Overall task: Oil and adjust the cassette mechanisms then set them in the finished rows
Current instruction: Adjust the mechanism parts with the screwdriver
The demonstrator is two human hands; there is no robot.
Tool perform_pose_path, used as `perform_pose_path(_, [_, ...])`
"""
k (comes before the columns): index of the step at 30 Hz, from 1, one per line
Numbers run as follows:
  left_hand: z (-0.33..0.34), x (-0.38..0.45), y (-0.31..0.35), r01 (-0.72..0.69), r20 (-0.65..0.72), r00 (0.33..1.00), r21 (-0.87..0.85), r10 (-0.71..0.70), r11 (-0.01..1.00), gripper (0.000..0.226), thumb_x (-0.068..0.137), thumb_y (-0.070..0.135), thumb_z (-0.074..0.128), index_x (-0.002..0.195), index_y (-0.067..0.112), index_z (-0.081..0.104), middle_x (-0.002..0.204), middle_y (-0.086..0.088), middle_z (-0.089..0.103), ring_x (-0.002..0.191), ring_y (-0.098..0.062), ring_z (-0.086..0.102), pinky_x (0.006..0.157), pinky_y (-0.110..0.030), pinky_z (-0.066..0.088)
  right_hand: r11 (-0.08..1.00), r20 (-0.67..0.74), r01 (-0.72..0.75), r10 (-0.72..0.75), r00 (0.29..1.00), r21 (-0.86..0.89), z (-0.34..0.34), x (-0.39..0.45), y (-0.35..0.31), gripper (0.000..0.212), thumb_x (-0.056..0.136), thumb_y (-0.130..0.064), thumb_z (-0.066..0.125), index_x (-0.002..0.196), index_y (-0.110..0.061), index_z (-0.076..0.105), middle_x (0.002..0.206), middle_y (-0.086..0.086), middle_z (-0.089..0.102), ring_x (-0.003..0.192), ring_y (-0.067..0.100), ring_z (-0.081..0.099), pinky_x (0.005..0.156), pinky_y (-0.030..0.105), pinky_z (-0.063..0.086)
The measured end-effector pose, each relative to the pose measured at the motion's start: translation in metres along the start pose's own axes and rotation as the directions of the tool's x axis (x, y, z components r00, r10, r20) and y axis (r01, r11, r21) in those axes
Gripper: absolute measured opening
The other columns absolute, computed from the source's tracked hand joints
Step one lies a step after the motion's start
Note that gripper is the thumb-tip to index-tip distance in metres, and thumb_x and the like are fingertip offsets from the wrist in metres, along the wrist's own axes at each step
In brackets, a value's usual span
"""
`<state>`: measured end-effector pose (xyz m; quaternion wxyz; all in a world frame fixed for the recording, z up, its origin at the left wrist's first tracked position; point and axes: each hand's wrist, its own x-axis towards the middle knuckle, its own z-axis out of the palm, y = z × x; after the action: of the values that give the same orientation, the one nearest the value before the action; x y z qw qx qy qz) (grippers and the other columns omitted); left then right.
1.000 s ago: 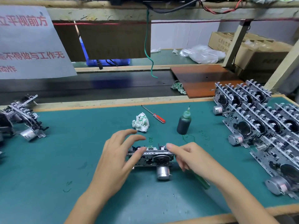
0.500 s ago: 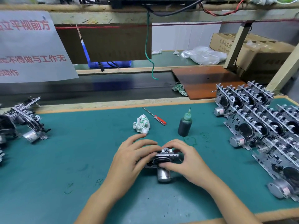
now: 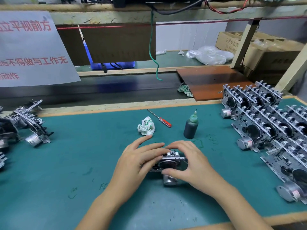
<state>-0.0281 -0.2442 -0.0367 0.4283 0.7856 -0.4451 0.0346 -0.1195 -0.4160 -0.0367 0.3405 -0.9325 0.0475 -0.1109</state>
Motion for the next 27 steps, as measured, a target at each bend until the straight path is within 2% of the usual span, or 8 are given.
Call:
perform_pose_path(2, [0.000, 0.000, 0.000, -0.008, -0.005, 1.000, 0.006, 0.008, 1.000, 0.032, 0.091, 0.046, 0.041, 0.121, 0.047, 0.051, 0.120, 0.039, 0.054, 0.129, 0.001, 0.038, 0.102, -0.041, 0.042, 0.991, -0.096, -0.046, 0.034, 0.995, -0.124, -0.001, -0.009, 0.003, 0.061, 0.065, -0.074, 0.053, 0.113, -0.037, 0.058, 0.103, -0.029, 0.052, 0.104, -0.006, 0.043, 0.092, 0.015, 0.030])
perform_pose_path(5, [0.001, 0.000, 0.001, -0.020, -0.023, 1.000, -0.006, 0.020, 1.000, 0.030, 0.092, 0.044, 0.043, 0.120, 0.043, 0.054, 0.118, 0.036, 0.057, 0.127, 0.000, 0.040, 0.100, -0.042, 0.043, 0.956, -0.241, -0.030, -0.044, 0.970, -0.293, 0.006, -0.024, 0.006, 0.045, 0.071, -0.065, 0.050, 0.084, -0.026, 0.069, 0.081, -0.015, 0.057, 0.084, 0.011, 0.055, 0.080, 0.022, 0.039])
perform_pose_path(7, [0.002, 0.000, 0.000, -0.016, -0.025, 1.000, -0.012, 0.015, 1.000, 0.029, 0.092, 0.044, 0.044, 0.116, 0.043, 0.060, 0.115, 0.037, 0.058, 0.126, 0.000, 0.041, 0.100, -0.043, 0.044, 0.938, -0.240, -0.013, -0.075, 0.968, -0.345, 0.008, -0.028, 0.009, 0.041, 0.074, -0.060, 0.050, 0.074, -0.023, 0.068, 0.073, -0.012, 0.058, 0.078, 0.014, 0.057, 0.076, 0.024, 0.043])
perform_pose_path(14, [0.000, 0.002, 0.001, -0.009, -0.010, 1.000, -0.003, 0.009, 1.000, 0.024, 0.091, 0.044, 0.050, 0.110, 0.044, 0.065, 0.114, 0.039, 0.057, 0.125, 0.001, 0.043, 0.101, -0.037, 0.042, 0.904, -0.139, 0.023, -0.091, 0.986, -0.426, -0.001, -0.025, 0.007, 0.048, 0.078, -0.064, 0.043, 0.075, -0.023, 0.069, 0.072, -0.012, 0.061, 0.089, 0.013, 0.056, 0.079, 0.019, 0.028])
perform_pose_path(18, [-0.006, 0.004, 0.003, 0.037, 0.052, 0.998, -0.111, -0.031, 0.993, 0.025, 0.087, 0.038, 0.055, 0.105, 0.052, 0.065, 0.115, 0.037, 0.058, 0.122, 0.006, 0.045, 0.101, -0.025, 0.039, 0.933, -0.219, 0.064, -0.150, 0.964, -0.355, -0.017, -0.012, -0.006, 0.047, 0.082, -0.063, 0.041, 0.087, -0.021, 0.063, 0.076, -0.012, 0.056, 0.078, 0.013, 0.053, 0.074, 0.025, 0.038])
perform_pose_path(20, [-0.011, 0.003, 0.005, 0.019, 0.010, 1.000, -0.096, -0.018, 0.995, 0.022, 0.084, 0.039, 0.061, 0.104, 0.044, 0.067, 0.108, 0.030, 0.064, 0.111, 0.004, 0.054, 0.094, -0.025, 0.042, 0.890, -0.172, 0.155, -0.249, 0.953, -0.429, -0.024, -0.002, -0.019, 0.043, 0.085, -0.059, 0.042, 0.081, -0.019, 0.057, 0.071, -0.011, 0.050, 0.067, 0.014, 0.051, 0.059, 0.026, 0.038])
perform_pose_path(23, [-0.018, 0.001, 0.004, -0.059, -0.097, 0.993, 0.074, 0.067, 0.995, 0.025, 0.082, 0.046, 0.059, 0.089, 0.028, 0.074, 0.094, 0.023, 0.064, 0.091, 0.000, 0.057, 0.080, -0.026, 0.045, 0.776, 0.042, 0.340, -0.377, 0.925, -0.531, -0.030, 0.012, -0.031, 0.040, 0.088, -0.052, 0.038, 0.075, -0.017, 0.051, 0.065, -0.004, 0.053, 0.059, 0.019, 0.054, 0.045, 0.030, 0.040])
perform_pose_path(27, [-0.027, 0.006, 0.008, -0.133, -0.058, 0.986, 0.277, 0.155, 0.952, 0.033, 0.086, 0.045, 0.050, 0.083, 0.023, 0.074, 0.079, 0.013, 0.061, 0.074, -0.006, 0.047, 0.063, -0.024, 0.040, 0.732, 0.246, 0.406, -0.324, 0.914, -0.547, -0.033, 0.031, -0.032, 0.034, 0.095, -0.054, 0.032, 0.080, -0.023, 0.037, 0.072, -0.001, 0.058, 0.066, 0.026, 0.055, 0.053, 0.034, 0.031])
